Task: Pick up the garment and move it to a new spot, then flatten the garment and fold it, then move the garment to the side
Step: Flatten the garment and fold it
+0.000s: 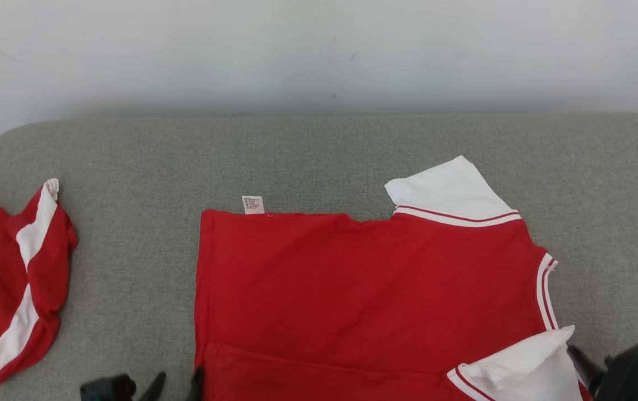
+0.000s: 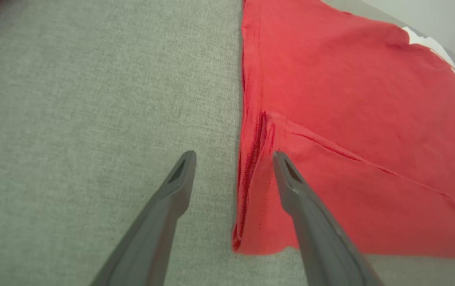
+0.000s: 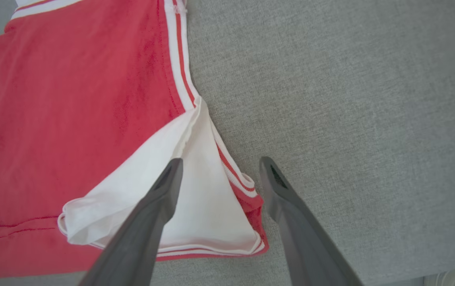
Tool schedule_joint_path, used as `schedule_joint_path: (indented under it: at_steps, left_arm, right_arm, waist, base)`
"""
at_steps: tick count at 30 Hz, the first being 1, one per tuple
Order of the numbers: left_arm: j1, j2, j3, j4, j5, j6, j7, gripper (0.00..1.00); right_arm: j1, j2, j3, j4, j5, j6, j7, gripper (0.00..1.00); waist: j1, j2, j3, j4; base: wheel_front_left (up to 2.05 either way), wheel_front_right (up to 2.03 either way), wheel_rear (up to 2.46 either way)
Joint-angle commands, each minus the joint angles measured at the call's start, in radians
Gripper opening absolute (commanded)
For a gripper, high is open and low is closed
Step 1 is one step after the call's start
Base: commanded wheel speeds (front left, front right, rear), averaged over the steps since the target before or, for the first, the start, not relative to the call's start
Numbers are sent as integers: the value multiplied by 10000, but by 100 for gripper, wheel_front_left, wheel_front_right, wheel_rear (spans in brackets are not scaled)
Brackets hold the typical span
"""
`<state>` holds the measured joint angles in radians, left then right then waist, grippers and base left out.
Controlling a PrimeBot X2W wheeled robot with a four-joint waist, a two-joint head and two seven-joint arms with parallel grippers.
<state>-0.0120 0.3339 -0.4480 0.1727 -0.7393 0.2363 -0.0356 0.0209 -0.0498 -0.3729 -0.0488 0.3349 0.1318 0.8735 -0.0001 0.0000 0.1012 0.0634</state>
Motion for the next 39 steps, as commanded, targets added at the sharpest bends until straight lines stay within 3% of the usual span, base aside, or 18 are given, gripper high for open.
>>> schedule_joint_path:
  at_steps: [1, 11, 17, 22, 27, 38, 39]
  left_arm:
    - [-366, 230, 115, -156, -1, -74, 104, 100]
    - [-3139, 818, 33, -71, 389, -447, 1438, 100]
    - [-5131, 688, -32, 858, 328, -916, 2095, 100]
    - [-6393, 935, -248, 1891, 670, -1209, 2572, 100]
    - [-7192, 903, -498, 2481, 891, -1471, 2815, 100]
    - [-7526, 864, -868, 3298, 1124, -1283, 3231, 100]
    - [-7519, 884, -889, 3281, 1067, -1360, 3312, 95]
  right_arm:
    - [-464, -11, 69, -135, -145, -19, 113, 100]
    - [-3738, -337, 610, 164, -1043, -19, 929, 100]
    - [-6051, -580, 1271, 1587, -1511, -19, 581, 100]
    - [-7681, -550, 2107, 3213, -1831, -19, -247, 100]
    - [-8551, -579, 2447, 4102, -2034, -19, -996, 100]
    - [-9045, -664, 2936, 5102, -1800, -19, -1538, 100]
    - [-9062, -725, 2966, 5137, -1800, -19, -1490, 100]
  waist:
    - [1, 0, 106, -24]
    - [1, 0, 1085, -144]
    - [1, 0, 1924, -278]
    - [1, 0, 2582, -567]
    - [1, 0, 3097, -588]
    - [1, 0, 3341, -556]
    - [1, 0, 3354, -543]
  base:
    - [0, 0, 0]
    - [0, 0, 0]
    - [0, 0, 0]
    - [0, 0, 0]
    - [0, 0, 0]
    - [0, 0, 0]
    - [0, 0, 0]
